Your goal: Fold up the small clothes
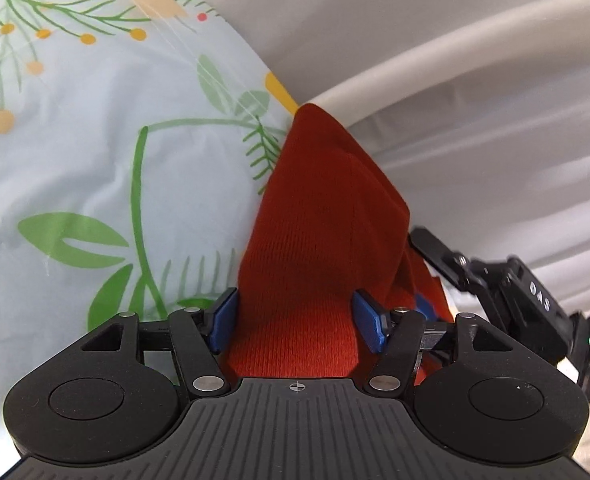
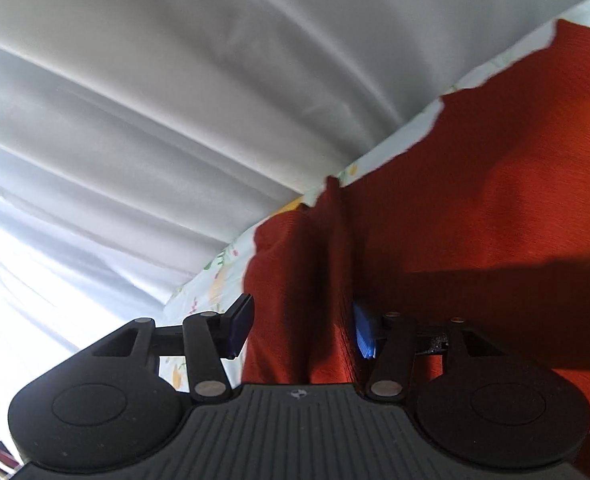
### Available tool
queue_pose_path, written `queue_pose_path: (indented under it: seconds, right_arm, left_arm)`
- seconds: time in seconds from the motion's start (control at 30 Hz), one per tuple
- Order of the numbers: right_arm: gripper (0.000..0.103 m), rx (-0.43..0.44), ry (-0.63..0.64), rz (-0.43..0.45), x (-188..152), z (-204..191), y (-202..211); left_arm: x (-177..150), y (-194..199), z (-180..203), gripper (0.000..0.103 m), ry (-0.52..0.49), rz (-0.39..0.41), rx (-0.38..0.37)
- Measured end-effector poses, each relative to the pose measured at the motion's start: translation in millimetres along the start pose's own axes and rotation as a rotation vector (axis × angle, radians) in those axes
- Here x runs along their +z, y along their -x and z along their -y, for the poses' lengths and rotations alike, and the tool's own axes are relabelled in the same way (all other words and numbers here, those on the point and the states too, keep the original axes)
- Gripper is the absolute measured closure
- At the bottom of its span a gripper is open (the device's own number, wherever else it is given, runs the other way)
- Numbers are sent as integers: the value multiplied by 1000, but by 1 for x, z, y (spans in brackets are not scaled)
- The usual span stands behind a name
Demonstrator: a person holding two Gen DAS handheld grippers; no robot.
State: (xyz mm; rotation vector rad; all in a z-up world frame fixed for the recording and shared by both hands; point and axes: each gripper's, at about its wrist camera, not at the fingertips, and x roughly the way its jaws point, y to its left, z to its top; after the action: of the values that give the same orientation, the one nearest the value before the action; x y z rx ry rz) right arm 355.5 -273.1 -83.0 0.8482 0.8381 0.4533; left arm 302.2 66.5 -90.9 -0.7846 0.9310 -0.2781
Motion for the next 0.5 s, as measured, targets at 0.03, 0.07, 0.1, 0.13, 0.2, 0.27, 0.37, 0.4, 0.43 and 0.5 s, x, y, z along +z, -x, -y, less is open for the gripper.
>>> queue_pose_path:
  seconds: [0.03, 0.07, 0.1, 0.13, 0.2, 0.27, 0.37, 0.4, 0.43, 0.5]
  right_arm:
    - [51, -8, 23, -2, 0, -4, -3]
    - [51, -23, 43, -7, 2, -8, -8]
    - [54, -42, 59, -10, 2, -10, -10]
    - [62, -56, 82, -12, 2, -12, -14]
    - [81, -112, 150, -8, -1, -21, -19]
    - [91, -173, 247, 16, -6, -30, -19]
    - [93, -250, 446, 73, -14, -53, -12]
    - [93, -265, 495, 98, -16, -61, -8]
    - [93, -282, 538, 121, -16, -66, -4]
    - [93, -325, 594, 180, -17, -71, 14]
  left_arm:
    - [-1, 1, 0, 37, 1, -3, 3]
    - [-2, 2, 1, 37, -4, -4, 10]
    - [-3, 4, 3, 37, -16, -3, 21]
    - [-5, 7, 4, 36, -29, 0, 33]
    - [-8, 14, 8, 35, -49, 14, 62]
    - [-11, 23, 11, 35, -68, 37, 93]
    - [-14, 35, 18, 34, -101, 75, 134]
    - [-16, 38, 20, 32, -116, 86, 147]
    - [-17, 40, 23, 31, -132, 91, 158]
    - [-22, 42, 31, 31, -180, 86, 162]
